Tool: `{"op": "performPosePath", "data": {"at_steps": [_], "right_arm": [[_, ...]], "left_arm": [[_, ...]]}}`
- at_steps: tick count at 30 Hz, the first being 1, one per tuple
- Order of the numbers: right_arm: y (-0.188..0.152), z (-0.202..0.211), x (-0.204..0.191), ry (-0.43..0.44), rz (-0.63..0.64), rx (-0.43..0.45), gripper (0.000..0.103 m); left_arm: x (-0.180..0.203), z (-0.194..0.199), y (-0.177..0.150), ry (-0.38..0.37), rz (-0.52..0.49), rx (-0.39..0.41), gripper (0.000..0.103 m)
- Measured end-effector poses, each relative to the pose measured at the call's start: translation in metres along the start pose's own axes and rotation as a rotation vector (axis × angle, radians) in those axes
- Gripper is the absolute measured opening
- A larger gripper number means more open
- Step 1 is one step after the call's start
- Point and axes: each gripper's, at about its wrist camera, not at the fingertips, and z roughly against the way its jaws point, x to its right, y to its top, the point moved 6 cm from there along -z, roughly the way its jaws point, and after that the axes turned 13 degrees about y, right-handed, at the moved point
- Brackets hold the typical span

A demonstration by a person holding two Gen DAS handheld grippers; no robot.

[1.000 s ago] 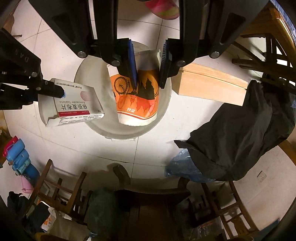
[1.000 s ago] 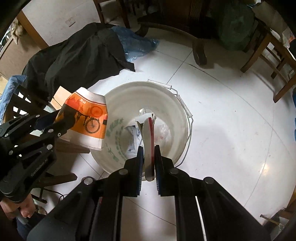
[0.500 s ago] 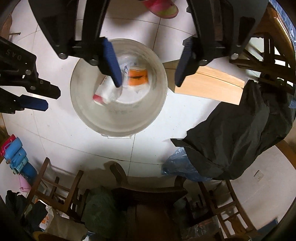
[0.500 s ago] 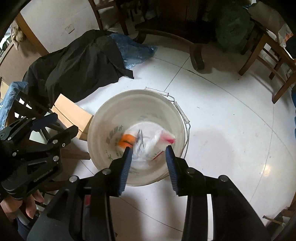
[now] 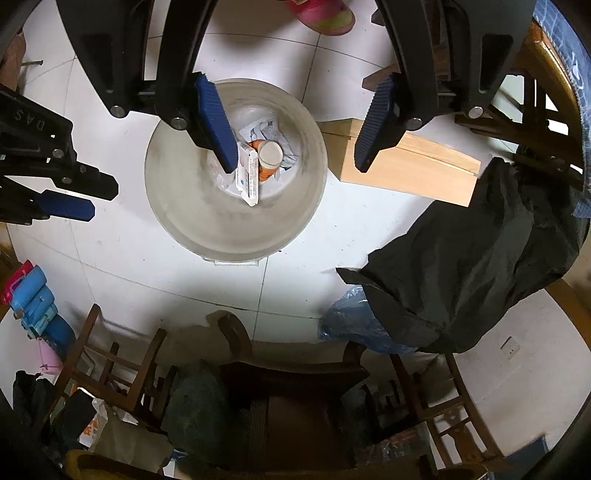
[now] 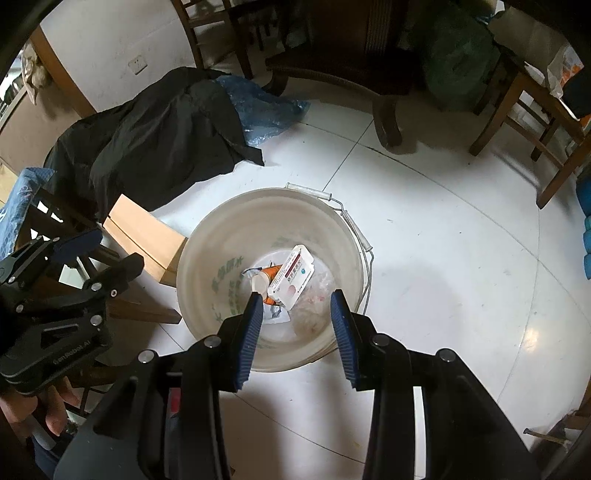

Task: Collect trash
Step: 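Move both tools back over the remaining trash on the table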

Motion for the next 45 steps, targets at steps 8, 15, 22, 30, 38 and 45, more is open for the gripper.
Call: {"op": "performPosePath", "data": {"at_steps": [8, 15, 22, 30, 38, 45], "right_arm": [[0.014, 0.04, -0.026, -0.05, 0.089, 0.132, 0.05], [0.034, 0.153, -0.128, 0.019, 0.323, 0.577, 0.071], [0.03, 0.187, -0.283, 0.348, 0.575, 0.665, 0.077], [-0.014, 0.152, -0.446, 0.648, 0.799, 0.445, 0.077], [-0.102, 0.097, -0.621, 0.86, 1.003, 0.103, 0.077], [-0.145, 0.016, -0.78, 0.897, 1.036, -0.193, 0.077]], "left_arm": [[-0.03, 0.037, -0.003, 0.042, 0.032, 0.067, 0.07], [-0.146, 0.162, -0.027, 0.147, 0.173, 0.296, 0.07], [-0.343, 0.298, -0.135, 0.393, 0.477, 0.403, 0.07], [-0.506, 0.37, -0.308, 0.635, 0.789, 0.296, 0.07], [-0.632, 0.404, -0.495, 0.726, 0.995, 0.18, 0.073], [-0.689, 0.391, -0.589, 0.704, 1.013, 0.115, 0.074]]}}
